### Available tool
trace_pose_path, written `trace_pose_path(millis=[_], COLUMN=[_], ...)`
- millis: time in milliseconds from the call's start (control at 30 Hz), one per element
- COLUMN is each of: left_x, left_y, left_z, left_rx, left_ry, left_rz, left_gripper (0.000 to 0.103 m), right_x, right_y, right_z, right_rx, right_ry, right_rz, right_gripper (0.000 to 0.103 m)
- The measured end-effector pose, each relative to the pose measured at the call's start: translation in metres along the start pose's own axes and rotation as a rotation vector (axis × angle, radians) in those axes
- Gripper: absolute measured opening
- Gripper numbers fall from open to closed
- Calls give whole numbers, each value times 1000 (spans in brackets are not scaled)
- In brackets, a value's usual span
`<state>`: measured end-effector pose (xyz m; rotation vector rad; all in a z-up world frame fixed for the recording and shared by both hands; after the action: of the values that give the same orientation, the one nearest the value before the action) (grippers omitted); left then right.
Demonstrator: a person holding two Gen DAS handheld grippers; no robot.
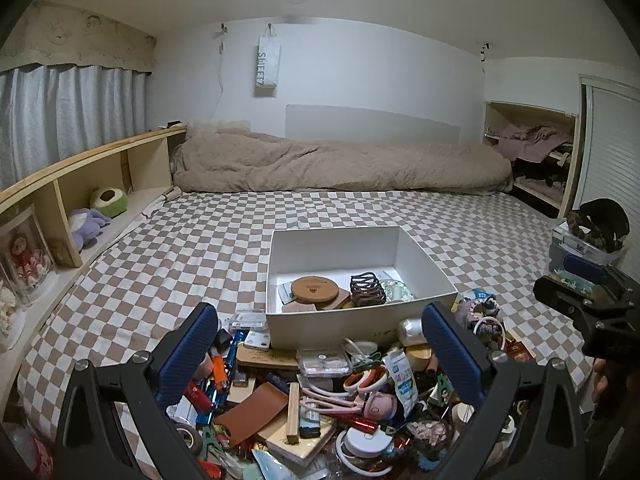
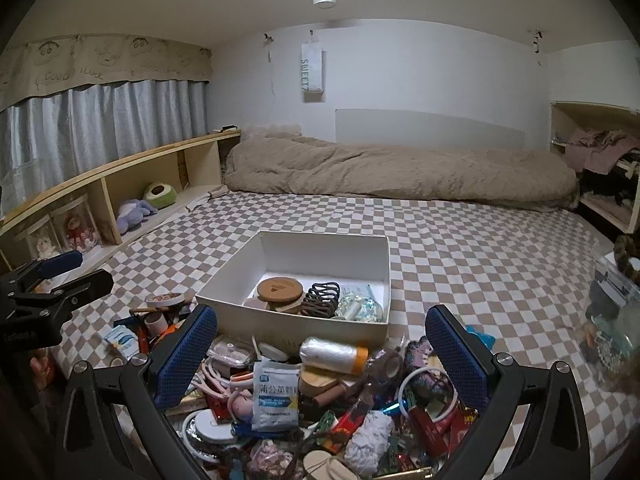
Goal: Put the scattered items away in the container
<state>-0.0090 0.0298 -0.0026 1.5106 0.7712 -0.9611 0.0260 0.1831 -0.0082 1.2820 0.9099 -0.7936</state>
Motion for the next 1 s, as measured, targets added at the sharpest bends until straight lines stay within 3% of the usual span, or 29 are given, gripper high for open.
trace_pose_path(millis=[300, 633, 1000], left_x=[13, 27, 38], left_y=[4, 4, 2], left_z=[7, 10, 14], left_rx=[-13, -11, -30], left_ry=[12, 20, 8], left_rz=[13, 36, 61], left_gripper=[103, 103, 103], right_x=[16, 34, 42], right_y=[8, 6, 5], right_z=[-8, 1, 5], right_rx=[20, 40, 35], right_ry=[-31, 35, 27], right_rz=[3, 28, 49], right_gripper=[103, 103, 103])
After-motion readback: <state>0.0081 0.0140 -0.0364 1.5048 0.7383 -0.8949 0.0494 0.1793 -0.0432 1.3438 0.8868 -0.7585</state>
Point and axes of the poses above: each gripper's, at about its wrist camera, not at the fingertips, and y roughly against the way its jaws point, z to its left, x to its underside, the point moved 9 cm from there along -y, roughly the way its jaws point
